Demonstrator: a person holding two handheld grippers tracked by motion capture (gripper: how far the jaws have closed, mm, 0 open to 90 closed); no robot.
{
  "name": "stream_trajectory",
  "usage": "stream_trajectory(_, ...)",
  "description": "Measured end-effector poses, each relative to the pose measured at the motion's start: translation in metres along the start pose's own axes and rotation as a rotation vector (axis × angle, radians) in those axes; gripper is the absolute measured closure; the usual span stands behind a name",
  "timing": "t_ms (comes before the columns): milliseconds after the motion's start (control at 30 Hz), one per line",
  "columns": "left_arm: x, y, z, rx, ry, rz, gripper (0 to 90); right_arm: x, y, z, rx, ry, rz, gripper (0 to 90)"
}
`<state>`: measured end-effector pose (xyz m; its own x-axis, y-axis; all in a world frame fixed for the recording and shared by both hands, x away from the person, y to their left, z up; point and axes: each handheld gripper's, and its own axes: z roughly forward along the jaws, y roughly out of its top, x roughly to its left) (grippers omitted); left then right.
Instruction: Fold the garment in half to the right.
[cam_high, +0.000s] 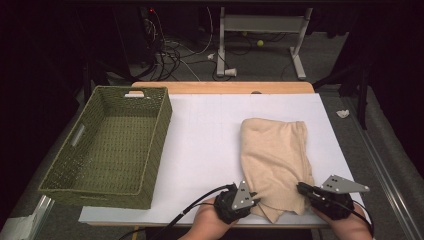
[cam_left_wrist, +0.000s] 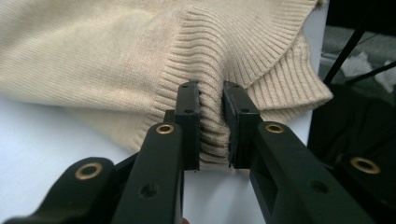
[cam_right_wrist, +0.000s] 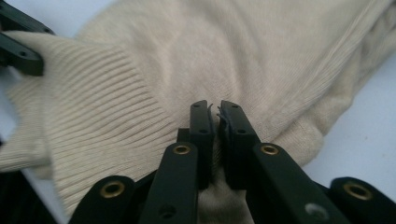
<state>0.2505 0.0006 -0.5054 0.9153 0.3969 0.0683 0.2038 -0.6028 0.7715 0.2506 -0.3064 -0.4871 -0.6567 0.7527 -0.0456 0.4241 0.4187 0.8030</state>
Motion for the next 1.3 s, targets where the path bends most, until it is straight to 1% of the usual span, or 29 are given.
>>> stream_trajectory(33,-0.001,-0.002,-0.003,0.002,-0.001,-0.002,74.9,0.004,0.000,-0.005,-0.009,0.005,-0.005,85.4)
stream_trajectory(67,-0.002,-0.006,-0.004,0.012,-0.012,-0.005,75.0,0.007,-0.003,-0.008,-0.002,0.007,-0.015,85.2)
stream_trajectory(100,-0.002,-0.009,-0.004,0.020,-0.019,-0.003,74.6,0.009,-0.009,-0.005,0.025,0.001,-0.021,84.9)
stream_trajectory(133,-0.002,-0.010,-0.004,0.028,-0.031,-0.018,70.7,0.009,-0.014,-0.001,0.043,0.007,-0.008,84.7)
stream_trajectory(167,-0.002,-0.010,-0.004,0.028,-0.031,-0.018,62.3,0.007,-0.017,0.002,0.034,0.031,0.024,83.5)
stream_trajectory(200,0.000,-0.010,-0.005,0.019,-0.049,-0.046,54.6,0.005,-0.014,0.001,0.030,0.038,0.037,79.5)
stream_trajectory(233,0.001,-0.010,-0.008,-0.003,-0.063,-0.072,54.6,0.005,-0.014,0.001,0.030,0.038,0.037,79.5)
stream_trajectory(267,0.003,-0.009,-0.012,-0.028,-0.066,-0.089,49.0,0.004,-0.011,-0.002,0.013,0.030,0.040,73.9)
stream_trajectory(333,0.008,-0.008,-0.020,-0.079,-0.041,-0.123,40.4,0.001,-0.005,-0.007,-0.023,0.015,0.058,65.5)
stream_trajectory(367,0.012,-0.009,-0.021,-0.092,-0.026,-0.142,36.5,0.000,-0.003,-0.008,-0.038,0.000,0.064,59.4)
stream_trajectory(400,0.019,-0.009,-0.019,-0.098,-0.016,-0.191,33.1,-0.002,-0.001,-0.008,-0.049,-0.025,0.085,52.4)
stream_trajectory(433,0.026,-0.009,-0.016,-0.096,-0.020,-0.248,28.5,-0.005,0.001,-0.007,-0.059,-0.057,0.109,45.4)
stream_trajectory(500,0.036,-0.007,-0.004,-0.094,-0.040,-0.358,21.0,-0.010,0.005,-0.002,-0.065,-0.089,0.147,33.8)
stream_trajectory(533,0.039,-0.005,0.003,-0.084,-0.044,-0.384,18.0,-0.012,0.007,0.002,-0.059,-0.097,0.159,26.3)
stream_trajectory(600,0.043,-0.001,0.017,-0.033,-0.047,-0.417,12.7,-0.018,0.009,0.013,-0.021,-0.095,0.185,12.7)
stream_trajectory(633,0.045,0.001,0.023,-0.015,-0.048,-0.438,12.4,-0.022,0.009,0.019,0.006,-0.089,0.201,8.6)
stream_trajectory(667,0.046,0.004,0.027,-0.006,-0.045,-0.471,12.2,-0.025,0.008,0.025,0.034,-0.082,0.217,6.4)
stream_trajectory(700,0.047,0.005,0.029,0.002,-0.055,-0.485,12.4,-0.028,0.006,0.032,0.063,-0.072,0.236,5.7)
stream_trajectory(733,0.047,0.005,0.031,0.017,-0.081,-0.494,12.8,-0.028,0.004,0.036,0.086,-0.062,0.249,5.5)
stream_trajectory(767,0.046,0.004,0.032,0.042,-0.109,-0.499,13.1,-0.027,0.000,0.039,0.108,-0.052,0.246,5.5)
stream_trajectory(800,0.045,0.004,0.033,0.043,-0.107,-0.493,13.0,-0.026,-0.005,0.042,0.128,-0.040,0.250,5.1)
stream_trajectory(833,0.044,0.004,0.032,0.042,-0.118,-0.494,15.8,-0.026,-0.007,0.042,0.113,-0.042,0.265,6.2)
stream_trajectory(900,0.042,0.005,0.034,0.042,-0.122,-0.474,20.9,-0.025,-0.006,0.041,0.125,-0.037,0.270,9.8)
stream_trajectory(1000,0.040,0.005,0.035,0.030,-0.158,-0.470,36.1,-0.020,-0.005,0.041,0.120,-0.031,0.263,19.1)
stream_trajectory(1067,0.040,0.004,0.033,0.011,-0.161,-0.455,47.5,-0.020,-0.004,0.039,0.119,-0.007,0.263,28.7)
stream_trajectory(1167,0.041,0.003,0.031,-0.010,-0.162,-0.446,62.4,-0.020,-0.004,0.039,0.111,0.024,0.265,41.6)
stream_trajectory(1233,0.041,0.002,0.030,-0.013,-0.166,-0.446,67.0,-0.019,-0.004,0.039,0.104,0.043,0.269,50.0)
stream_trajectory(1267,0.041,0.003,0.028,-0.017,-0.163,-0.436,67.0,-0.019,-0.004,0.039,0.104,0.043,0.269,50.0)
stream_trajectory(1300,0.041,0.003,0.026,-0.018,-0.160,-0.422,67.8,-0.019,-0.003,0.040,0.100,0.052,0.263,53.6)
